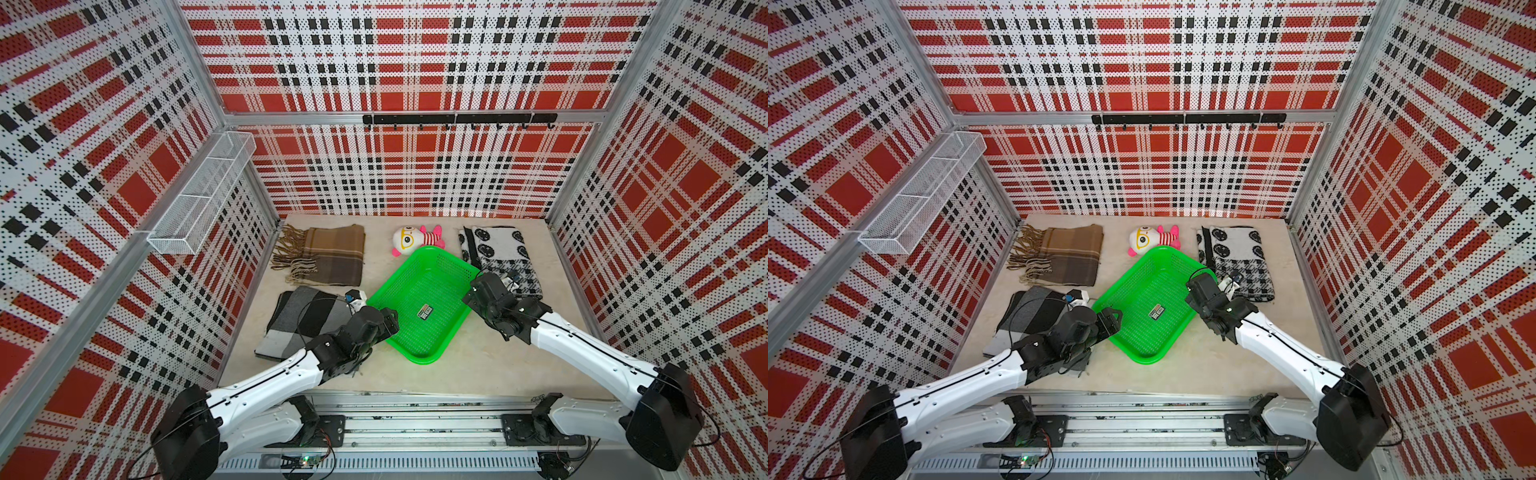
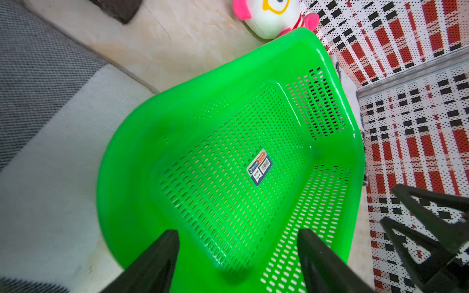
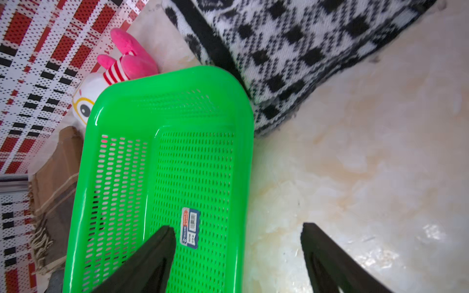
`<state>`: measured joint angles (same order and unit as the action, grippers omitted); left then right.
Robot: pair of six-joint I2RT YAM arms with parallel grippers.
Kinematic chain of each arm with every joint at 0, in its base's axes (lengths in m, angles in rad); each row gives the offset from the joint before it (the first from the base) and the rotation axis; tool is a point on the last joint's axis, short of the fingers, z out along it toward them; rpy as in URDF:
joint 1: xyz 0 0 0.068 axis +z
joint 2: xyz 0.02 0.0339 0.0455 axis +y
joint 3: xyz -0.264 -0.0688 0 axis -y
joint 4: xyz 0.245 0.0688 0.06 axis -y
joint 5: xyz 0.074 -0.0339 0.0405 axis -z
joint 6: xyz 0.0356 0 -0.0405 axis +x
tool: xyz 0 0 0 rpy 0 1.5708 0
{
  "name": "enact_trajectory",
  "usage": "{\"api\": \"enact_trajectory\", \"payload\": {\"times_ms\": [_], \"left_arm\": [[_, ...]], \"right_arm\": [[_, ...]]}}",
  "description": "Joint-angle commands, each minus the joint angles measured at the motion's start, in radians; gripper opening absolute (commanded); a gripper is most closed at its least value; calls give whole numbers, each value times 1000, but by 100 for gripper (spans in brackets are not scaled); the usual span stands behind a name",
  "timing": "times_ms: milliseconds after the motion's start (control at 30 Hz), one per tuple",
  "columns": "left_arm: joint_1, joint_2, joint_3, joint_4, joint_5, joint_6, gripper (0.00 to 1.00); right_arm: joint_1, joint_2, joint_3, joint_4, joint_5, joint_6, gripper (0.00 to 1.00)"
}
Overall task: Put the folded scarf in the basket
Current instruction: Adjust the basket at the center of the board.
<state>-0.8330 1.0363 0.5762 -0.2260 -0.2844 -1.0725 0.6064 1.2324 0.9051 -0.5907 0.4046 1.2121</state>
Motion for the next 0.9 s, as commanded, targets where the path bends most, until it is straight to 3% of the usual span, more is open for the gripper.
{"api": "enact_trajectory", "payload": {"times_ms": [0, 200, 333, 400, 600, 733, 867], "left_arm": [[-8, -3, -15, -138, 39, 5, 81], [-40, 5, -17, -181, 53, 0, 80], [-38, -39, 17, -210, -28, 3, 80], [-26, -27, 52, -211, -51, 22, 81], [32, 19, 123, -199, -88, 89, 83], [90, -3, 145, -185, -76, 121, 83], [151, -37, 162, -188, -73, 162, 83]], "right_arm": [[-21, -1, 76, -21, 1, -178, 86], [-93, 45, 161, -18, 2, -367, 86], [-214, 147, 206, 102, -168, -597, 84], [-253, 267, 297, 112, -232, -720, 80], [-264, 575, 585, 104, -416, -983, 80], [-266, 762, 783, 26, -531, -1115, 73], [-251, 827, 869, -2, -599, -1199, 68]]}}
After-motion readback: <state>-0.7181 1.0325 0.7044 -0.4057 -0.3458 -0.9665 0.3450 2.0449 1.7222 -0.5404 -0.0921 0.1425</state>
